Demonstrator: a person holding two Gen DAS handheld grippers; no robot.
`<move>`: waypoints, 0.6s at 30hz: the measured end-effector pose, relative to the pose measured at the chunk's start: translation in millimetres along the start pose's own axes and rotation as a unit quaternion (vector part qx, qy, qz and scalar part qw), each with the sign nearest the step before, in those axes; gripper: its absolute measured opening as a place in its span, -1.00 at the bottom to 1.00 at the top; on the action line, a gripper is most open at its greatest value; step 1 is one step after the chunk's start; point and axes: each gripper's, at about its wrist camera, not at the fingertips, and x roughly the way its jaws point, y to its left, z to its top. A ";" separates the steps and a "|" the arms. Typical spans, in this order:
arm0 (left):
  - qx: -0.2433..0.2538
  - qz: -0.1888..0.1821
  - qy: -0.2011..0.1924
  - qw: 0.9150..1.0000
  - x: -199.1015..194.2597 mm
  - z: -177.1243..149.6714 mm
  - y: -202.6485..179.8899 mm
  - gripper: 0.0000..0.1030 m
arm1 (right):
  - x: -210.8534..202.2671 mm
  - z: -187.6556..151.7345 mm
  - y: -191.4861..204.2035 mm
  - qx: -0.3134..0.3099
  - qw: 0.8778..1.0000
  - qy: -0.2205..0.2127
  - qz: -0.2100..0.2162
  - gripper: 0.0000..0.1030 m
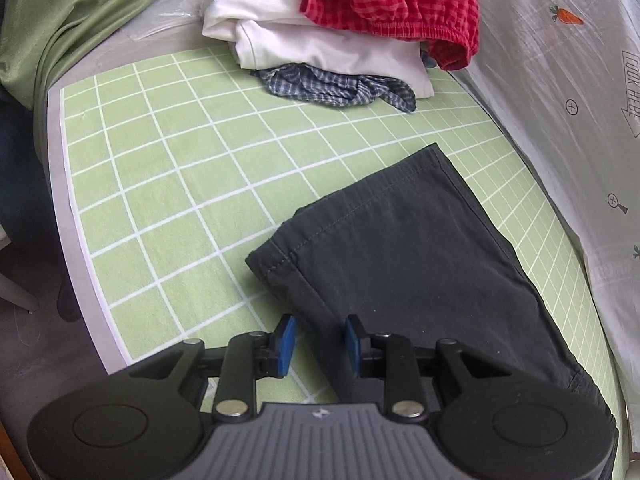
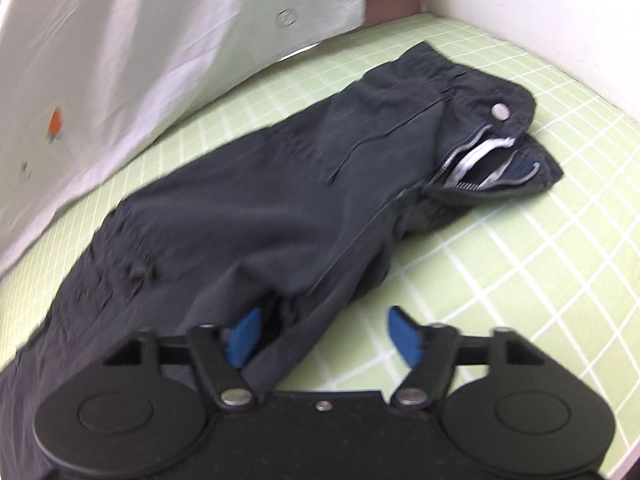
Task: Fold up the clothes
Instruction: 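Grasp the trouser leg hem with the left gripper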
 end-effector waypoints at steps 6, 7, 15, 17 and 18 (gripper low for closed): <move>0.007 -0.003 0.003 1.000 3.8 15.6 11.0 -0.26 | -14.5 -43.1 39.7 -0.057 0.998 0.012 -0.023 0.58; 0.008 -0.003 0.003 1.000 4.4 18.2 12.9 -0.17 | -15.2 -48.8 44.0 -0.053 0.998 0.014 -0.020 0.58; 0.074 -0.053 0.026 0.996 4.9 34.7 15.9 -0.82 | -8.8 -73.1 64.7 -0.024 0.999 0.026 -0.033 0.58; 0.092 -0.055 0.027 0.994 -4.3 38.1 9.8 -0.88 | -9.8 -73.4 66.8 -0.014 0.999 0.024 -0.036 0.58; 0.098 -0.057 0.026 0.993 -9.3 39.7 6.7 -0.89 | -10.5 -73.0 68.4 -0.013 0.999 0.021 -0.037 0.58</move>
